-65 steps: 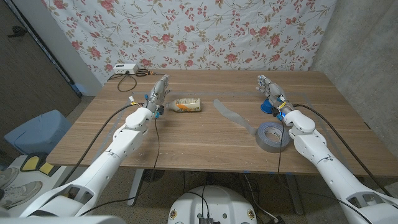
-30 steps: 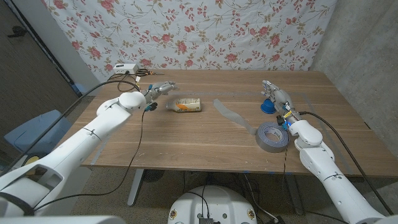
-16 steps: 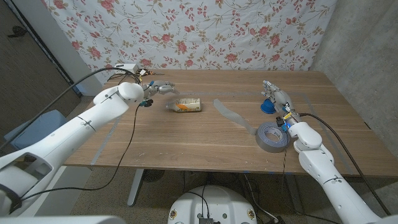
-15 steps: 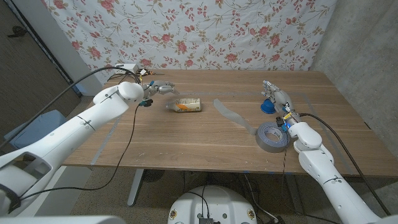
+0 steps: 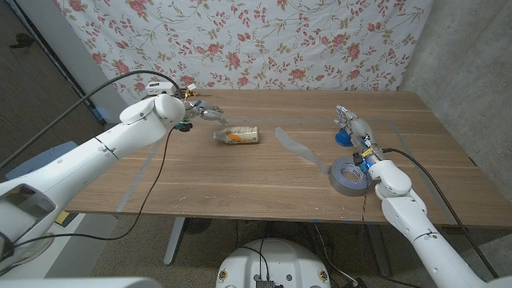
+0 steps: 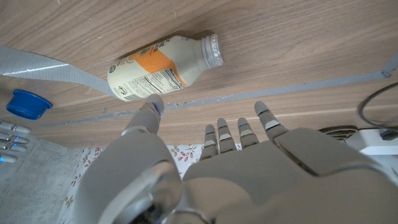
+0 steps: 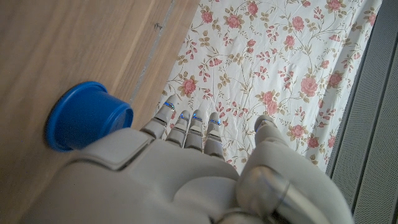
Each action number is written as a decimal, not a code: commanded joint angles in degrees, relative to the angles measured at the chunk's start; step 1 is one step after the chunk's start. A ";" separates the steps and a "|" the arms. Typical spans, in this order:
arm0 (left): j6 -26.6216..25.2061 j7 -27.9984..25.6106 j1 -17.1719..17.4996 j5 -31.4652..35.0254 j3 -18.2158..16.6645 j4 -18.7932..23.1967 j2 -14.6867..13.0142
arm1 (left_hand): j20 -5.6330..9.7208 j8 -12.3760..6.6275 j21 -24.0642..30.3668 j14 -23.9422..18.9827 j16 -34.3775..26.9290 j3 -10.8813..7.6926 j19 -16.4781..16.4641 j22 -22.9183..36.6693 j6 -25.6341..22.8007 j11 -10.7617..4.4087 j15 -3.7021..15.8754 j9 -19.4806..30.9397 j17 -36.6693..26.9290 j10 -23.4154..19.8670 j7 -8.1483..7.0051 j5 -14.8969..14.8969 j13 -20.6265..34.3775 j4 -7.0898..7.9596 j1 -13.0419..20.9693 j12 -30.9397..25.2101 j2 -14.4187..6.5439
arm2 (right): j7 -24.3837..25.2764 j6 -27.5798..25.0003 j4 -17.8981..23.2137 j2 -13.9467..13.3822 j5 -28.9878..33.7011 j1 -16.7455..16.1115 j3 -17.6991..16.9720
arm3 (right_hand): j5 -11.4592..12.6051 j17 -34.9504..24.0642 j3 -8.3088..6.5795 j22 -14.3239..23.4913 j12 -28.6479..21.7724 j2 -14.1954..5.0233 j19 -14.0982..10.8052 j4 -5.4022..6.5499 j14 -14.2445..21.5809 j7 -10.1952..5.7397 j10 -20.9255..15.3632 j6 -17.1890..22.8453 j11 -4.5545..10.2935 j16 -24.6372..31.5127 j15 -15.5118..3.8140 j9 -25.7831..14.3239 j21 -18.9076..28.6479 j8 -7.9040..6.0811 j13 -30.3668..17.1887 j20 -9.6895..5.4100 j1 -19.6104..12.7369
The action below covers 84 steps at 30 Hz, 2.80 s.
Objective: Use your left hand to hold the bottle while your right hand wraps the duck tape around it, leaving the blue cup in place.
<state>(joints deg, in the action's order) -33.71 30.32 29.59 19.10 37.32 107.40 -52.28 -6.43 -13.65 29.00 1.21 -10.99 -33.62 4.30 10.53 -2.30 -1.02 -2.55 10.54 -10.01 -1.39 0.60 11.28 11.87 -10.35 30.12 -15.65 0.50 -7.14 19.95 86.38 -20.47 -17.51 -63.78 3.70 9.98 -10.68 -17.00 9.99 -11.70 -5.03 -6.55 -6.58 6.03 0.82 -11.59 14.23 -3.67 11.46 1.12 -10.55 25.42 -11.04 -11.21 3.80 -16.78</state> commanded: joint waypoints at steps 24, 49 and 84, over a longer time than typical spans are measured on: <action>8.55 25.30 -7.59 38.74 8.47 -2.61 7.51 | -1.61 -1.90 -0.75 0.75 0.24 1.02 -1.50 0.11 -6.22 0.28 -1.06 0.59 -0.03 -1.13 -2.86 0.82 0.26 0.28 5.12 0.28 0.34 | 2.20 3.86 1.27 0.55 -1.00 -3.98 0.34 | 0.25 -0.30 0.37 0.22 -0.27 -0.41 -1.01 0.17 0.42 -0.20 -1.22 0.95 -0.03 0.59 0.59 -0.08 -0.53 -0.19 -0.11 -0.19 0.70; 15.15 29.78 -3.89 50.39 4.76 -5.86 13.98 | -1.73 -1.85 -1.35 0.08 -0.02 2.31 -1.88 0.12 -7.96 0.12 -1.15 0.81 -0.06 -2.17 -2.26 1.14 0.32 0.91 6.66 0.15 1.10 | 1.82 4.15 0.45 0.21 -1.81 -3.68 -0.06 | 0.24 -0.30 0.50 0.24 -0.21 -0.58 -1.43 0.20 1.04 -0.28 -1.42 1.13 -0.18 0.71 0.74 -0.09 -0.90 -0.16 -0.14 -0.03 0.98; 16.35 23.94 -2.82 47.23 5.82 -12.47 17.50 | -1.83 -0.18 -2.05 -0.43 -0.24 4.89 -2.79 0.28 -6.56 -0.08 -0.76 1.03 -0.15 -2.36 -1.14 1.50 0.49 2.39 6.62 0.50 1.29 | 1.71 3.63 0.28 -0.44 -1.10 -2.23 -0.47 | 0.27 -0.28 0.55 0.26 -0.18 -0.55 -2.27 0.20 2.59 -0.56 -1.81 1.32 -0.25 0.95 1.18 -0.10 -1.36 -0.12 -0.17 0.55 1.42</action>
<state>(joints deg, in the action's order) -17.47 56.40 26.74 66.91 41.75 96.97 -35.31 -8.18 -13.69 27.29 1.31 -10.81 -28.71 1.94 10.52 -8.04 -0.93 -3.27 11.35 -10.00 -2.91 -0.47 12.33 12.13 -8.44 36.53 -14.82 2.82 -5.89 24.26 86.47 -20.71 -19.23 -66.42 3.35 9.98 -10.79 -16.76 9.99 -11.70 -5.61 -8.10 -6.33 8.04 0.51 -13.04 15.16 -4.08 12.13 2.43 -10.53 24.32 -11.04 -11.21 4.30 -15.59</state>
